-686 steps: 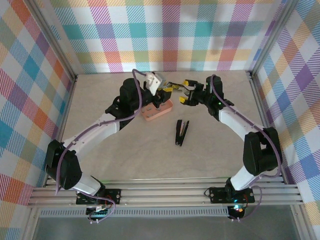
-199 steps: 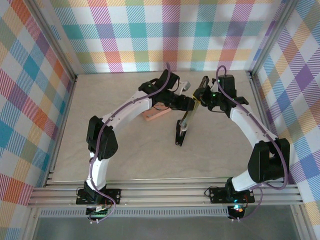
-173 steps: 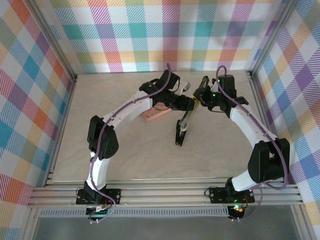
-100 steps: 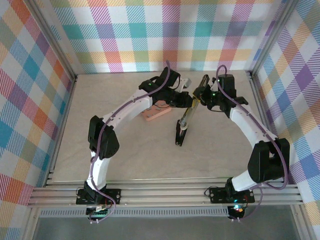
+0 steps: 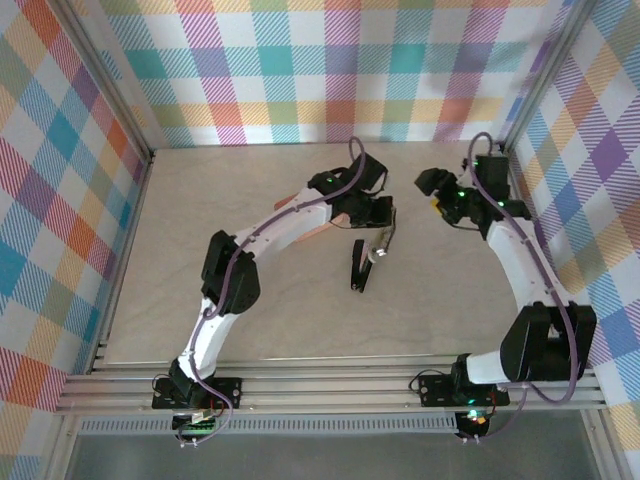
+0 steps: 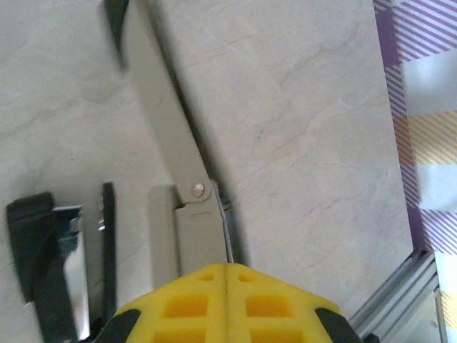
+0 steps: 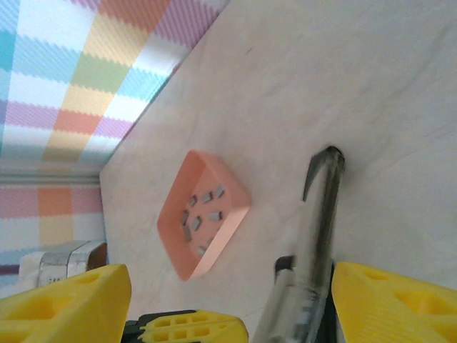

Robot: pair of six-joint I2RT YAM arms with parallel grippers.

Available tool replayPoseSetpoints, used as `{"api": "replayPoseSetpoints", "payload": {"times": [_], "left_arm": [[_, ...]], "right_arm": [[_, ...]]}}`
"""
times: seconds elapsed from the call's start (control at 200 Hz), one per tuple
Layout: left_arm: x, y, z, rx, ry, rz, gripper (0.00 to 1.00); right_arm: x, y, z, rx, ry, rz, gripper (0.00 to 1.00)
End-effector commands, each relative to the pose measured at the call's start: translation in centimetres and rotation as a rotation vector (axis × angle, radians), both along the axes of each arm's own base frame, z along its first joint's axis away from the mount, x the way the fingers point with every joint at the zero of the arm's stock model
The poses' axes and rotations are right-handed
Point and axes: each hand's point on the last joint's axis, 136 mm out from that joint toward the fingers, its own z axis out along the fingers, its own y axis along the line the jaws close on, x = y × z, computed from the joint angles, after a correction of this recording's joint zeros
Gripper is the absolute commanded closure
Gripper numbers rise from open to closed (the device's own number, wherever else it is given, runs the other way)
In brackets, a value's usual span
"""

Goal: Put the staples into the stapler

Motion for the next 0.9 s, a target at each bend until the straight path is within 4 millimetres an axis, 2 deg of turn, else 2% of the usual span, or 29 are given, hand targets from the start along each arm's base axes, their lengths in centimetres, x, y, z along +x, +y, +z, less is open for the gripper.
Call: {"api": "replayPoseSetpoints", "payload": {"times": [0.0,0.095,0.175,0.29,0.345,0.425,0.515,0.635,0.78,0.895], "left_arm": [[-0.5,-2.6,0.5,0.006,-0.053,0.018,1.00],[-0.9,-4.5,-1.8,0.019,-0.057,-0.002,1.00],[-1.1,-5.0,-3.3,0.037,-0.046,-0.002,1.00],[-0.7,-4.3,-3.0,0.050,-0.065,0.046,1.00],[-0.5,-3.4,-2.7,0.067,-0.077,0.067,0.96],[-0.3,-1.6,-2.6,0.109,-0.071,0.099,0.89],[-0.1,0.9,-2.3,0.154,-0.071,0.133,0.86],[0.2,5.0,-2.0,0.197,-0.077,0.197,0.80],[0.6,10.3,-2.1,0.231,-0.072,0.272,0.80],[0.9,13.8,-2.3,0.248,-0.065,0.314,0.80]], "right_arm": [[-1.7,-0.4,-2.6,-0.035,0.055,0.045,0.28],[-2.6,-0.3,-4.1,-0.034,0.088,0.065,0.29],[-3.6,-0.6,-5.1,-0.044,0.122,0.054,0.29],[-5.6,-0.3,-7.0,-0.034,0.221,0.067,0.31],[-6.7,-0.1,-7.9,-0.021,0.282,0.071,0.34],[-8.1,0.2,-9.1,-0.016,0.355,0.068,0.36],[-9.4,0.9,-10.3,-0.012,0.439,0.076,0.37],[-10.8,3.3,-11.6,-0.077,0.511,0.146,0.37],[-11.5,6.0,-13.1,-0.158,0.600,0.221,0.38],[-11.4,7.1,-14.7,-0.209,0.657,0.253,0.40]]}}
